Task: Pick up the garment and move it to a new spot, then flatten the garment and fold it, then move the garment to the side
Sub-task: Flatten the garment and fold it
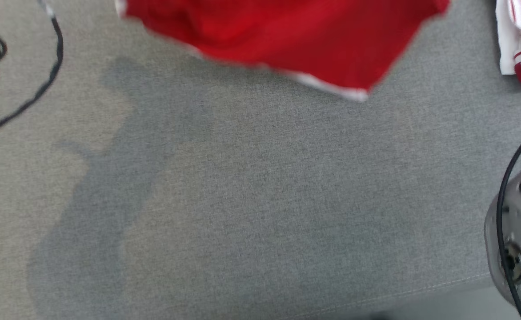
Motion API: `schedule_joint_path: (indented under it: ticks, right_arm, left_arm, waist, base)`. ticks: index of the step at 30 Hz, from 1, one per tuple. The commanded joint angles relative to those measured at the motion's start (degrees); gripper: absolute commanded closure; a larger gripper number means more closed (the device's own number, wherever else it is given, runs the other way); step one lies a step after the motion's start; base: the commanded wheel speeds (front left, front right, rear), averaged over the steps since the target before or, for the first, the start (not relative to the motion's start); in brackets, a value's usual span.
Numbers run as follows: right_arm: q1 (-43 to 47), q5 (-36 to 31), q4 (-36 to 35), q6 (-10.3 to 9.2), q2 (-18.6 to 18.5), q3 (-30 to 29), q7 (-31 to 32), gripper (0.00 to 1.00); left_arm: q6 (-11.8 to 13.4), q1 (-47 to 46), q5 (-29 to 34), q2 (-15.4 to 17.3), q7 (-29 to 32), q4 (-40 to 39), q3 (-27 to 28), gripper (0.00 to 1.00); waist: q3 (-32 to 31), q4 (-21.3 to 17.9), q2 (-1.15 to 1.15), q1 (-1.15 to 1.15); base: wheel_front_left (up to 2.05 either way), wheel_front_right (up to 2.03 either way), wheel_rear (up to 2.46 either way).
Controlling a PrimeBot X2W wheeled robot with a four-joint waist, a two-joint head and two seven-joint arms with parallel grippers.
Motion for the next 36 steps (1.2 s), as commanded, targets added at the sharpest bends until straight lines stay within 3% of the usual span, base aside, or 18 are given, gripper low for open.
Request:
schedule_joint_path:
  ticks: [1,7,12,22,25,30,36]
  right_arm:
    - [-4.8,-2.0,4.0,-0.01,0.2,-0.5,-3.6,1.0]
    - [-15.9,-3.4,19.8,-0.03,0.8,1.1,-16.7,1.0]
    - [-10.2,-2.6,25.6,-0.02,0.7,4.9,-23.5,1.0]
    - [25.9,2.5,18.5,-0.04,-2.8,9.6,-29.2,1.0]
    - [36.9,3.4,14.7,-0.06,-4.9,10.5,-30.2,1.0]
    - [55.5,3.2,8.7,-0.06,-7.6,9.6,-31.6,1.0]
    - [75.6,4.2,1.0,-0.1,-8.3,6.3,-30.6,1.0]
  left_arm:
    - [-2.2,-4.2,2.8,-1.2,-2.5,4.6,-0.3,1.0]
    - [-6.4,-14.3,10.8,-6.4,-18.0,21.5,-2.4,1.0]
    - [-7.0,-10.9,11.9,-6.7,-28.1,25.6,-8.5,1.0]
    - [-7.0,18.0,4.7,1.3,-39.6,19.3,-25.7,1.0]
    - [-7.0,26.4,4.5,1.1,-40.4,17.6,-27.2,1.0]
    - [-7.0,43.2,6.3,-1.3,-40.5,13.3,-23.4,1.0]
    - [-3.9,62.5,8.4,-3.1,-40.5,8.1,-21.1,1.0]
  waist:
    - [10.3,-1.7,0.0,-0.01]
    - [12.2,-1.5,0.0,-0.01]
    - [10.8,-1.7,0.0,-0.01]
    - [3.1,-0.4,0.0,-0.01]
    - [-0.4,0.6,0.0,-0.01]
    - [-7.1,2.1,0.0,-0.01]
    - [-13.8,3.6,0.0,-0.01]
  base:
    - [0.0,0.0,0.0]
    - [0.0,0.0,0.0]
    - [0.0,0.0,0.0]
    - [0.0,0.0,0.0]
    - [0.0,0.0,0.0]
    - [0.0,0.0,0.0]
    - [0.0,0.0,0.0]
